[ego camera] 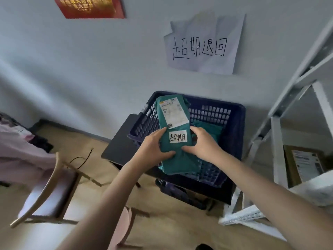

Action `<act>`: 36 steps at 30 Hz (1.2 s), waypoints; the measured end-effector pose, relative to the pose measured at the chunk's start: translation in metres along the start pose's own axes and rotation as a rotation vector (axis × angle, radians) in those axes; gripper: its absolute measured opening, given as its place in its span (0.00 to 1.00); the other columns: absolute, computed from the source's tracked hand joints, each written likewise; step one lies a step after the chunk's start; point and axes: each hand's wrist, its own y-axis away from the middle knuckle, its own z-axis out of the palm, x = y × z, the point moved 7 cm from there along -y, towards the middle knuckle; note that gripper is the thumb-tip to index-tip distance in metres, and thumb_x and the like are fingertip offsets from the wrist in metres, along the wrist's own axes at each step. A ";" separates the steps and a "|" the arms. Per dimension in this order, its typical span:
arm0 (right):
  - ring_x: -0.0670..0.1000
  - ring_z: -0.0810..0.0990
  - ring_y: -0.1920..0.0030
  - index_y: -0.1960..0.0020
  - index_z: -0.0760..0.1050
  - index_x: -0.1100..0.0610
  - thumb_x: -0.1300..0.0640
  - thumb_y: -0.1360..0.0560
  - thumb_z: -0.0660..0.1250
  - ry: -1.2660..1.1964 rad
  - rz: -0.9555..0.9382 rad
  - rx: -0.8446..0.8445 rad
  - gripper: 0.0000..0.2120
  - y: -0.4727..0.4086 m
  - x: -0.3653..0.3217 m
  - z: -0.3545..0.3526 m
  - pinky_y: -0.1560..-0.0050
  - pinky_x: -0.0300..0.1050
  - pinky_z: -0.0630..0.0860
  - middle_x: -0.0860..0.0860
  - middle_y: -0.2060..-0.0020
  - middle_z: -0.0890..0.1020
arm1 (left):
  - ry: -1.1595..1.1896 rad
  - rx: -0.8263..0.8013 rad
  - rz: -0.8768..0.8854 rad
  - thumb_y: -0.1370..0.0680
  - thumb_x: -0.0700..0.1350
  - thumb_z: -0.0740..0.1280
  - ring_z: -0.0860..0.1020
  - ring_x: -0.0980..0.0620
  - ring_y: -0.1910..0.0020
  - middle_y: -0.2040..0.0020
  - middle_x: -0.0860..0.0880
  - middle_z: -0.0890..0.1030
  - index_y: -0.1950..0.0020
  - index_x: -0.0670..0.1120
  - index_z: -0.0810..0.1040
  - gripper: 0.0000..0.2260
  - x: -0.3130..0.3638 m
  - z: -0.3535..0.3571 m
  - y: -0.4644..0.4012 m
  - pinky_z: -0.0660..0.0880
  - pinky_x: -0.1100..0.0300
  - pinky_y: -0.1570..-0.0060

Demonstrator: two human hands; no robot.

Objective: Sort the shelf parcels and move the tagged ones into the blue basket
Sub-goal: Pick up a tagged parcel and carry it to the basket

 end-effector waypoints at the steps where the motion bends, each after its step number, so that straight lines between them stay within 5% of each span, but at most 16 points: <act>1: 0.53 0.74 0.37 0.28 0.69 0.52 0.49 0.29 0.78 -0.005 0.032 0.022 0.34 -0.015 0.007 -0.001 0.43 0.46 0.71 0.52 0.36 0.74 | 0.003 -0.037 0.011 0.31 0.52 0.79 0.72 0.54 0.33 0.27 0.51 0.69 0.21 0.46 0.60 0.45 -0.005 0.003 -0.020 0.76 0.56 0.38; 10: 0.52 0.73 0.33 0.24 0.65 0.54 0.45 0.27 0.75 -0.132 0.261 0.058 0.37 -0.115 0.073 0.013 0.41 0.42 0.71 0.50 0.30 0.72 | 0.171 -0.240 -0.126 0.35 0.57 0.80 0.80 0.58 0.45 0.37 0.53 0.79 0.23 0.50 0.65 0.44 -0.067 0.034 -0.143 0.81 0.57 0.48; 15: 0.51 0.76 0.37 0.24 0.66 0.53 0.44 0.28 0.76 -0.228 0.396 0.064 0.37 -0.141 0.109 0.029 0.40 0.49 0.77 0.50 0.33 0.76 | 0.194 -0.350 -0.165 0.35 0.57 0.80 0.82 0.55 0.47 0.39 0.53 0.80 0.25 0.53 0.67 0.42 -0.090 0.057 -0.180 0.83 0.54 0.52; 20: 0.53 0.70 0.30 0.22 0.62 0.55 0.48 0.29 0.77 -0.174 0.461 -0.014 0.41 -0.160 0.135 0.061 0.33 0.48 0.71 0.51 0.28 0.70 | 0.055 -0.486 -0.047 0.33 0.49 0.81 0.77 0.55 0.40 0.33 0.54 0.74 0.24 0.48 0.66 0.41 -0.111 0.088 -0.203 0.78 0.60 0.43; 24: 0.54 0.72 0.33 0.23 0.63 0.55 0.49 0.30 0.78 -0.104 0.511 -0.058 0.41 -0.170 0.152 0.094 0.34 0.51 0.73 0.53 0.31 0.70 | -0.025 -0.618 -0.031 0.33 0.45 0.80 0.76 0.55 0.43 0.38 0.55 0.74 0.27 0.46 0.69 0.37 -0.135 0.114 -0.202 0.77 0.60 0.42; 30: 0.54 0.74 0.39 0.29 0.65 0.57 0.55 0.30 0.77 -0.029 0.550 -0.171 0.35 -0.180 0.177 0.126 0.38 0.50 0.74 0.54 0.38 0.70 | -0.151 -0.792 0.038 0.37 0.47 0.80 0.74 0.50 0.38 0.34 0.50 0.74 0.28 0.49 0.69 0.40 -0.163 0.147 -0.212 0.75 0.52 0.37; 36: 0.54 0.75 0.41 0.30 0.66 0.58 0.56 0.31 0.77 0.012 0.569 -0.179 0.34 -0.185 0.195 0.139 0.43 0.47 0.74 0.56 0.39 0.73 | -0.218 -0.831 0.072 0.33 0.47 0.79 0.70 0.48 0.33 0.30 0.47 0.68 0.25 0.43 0.67 0.39 -0.176 0.166 -0.218 0.67 0.62 0.33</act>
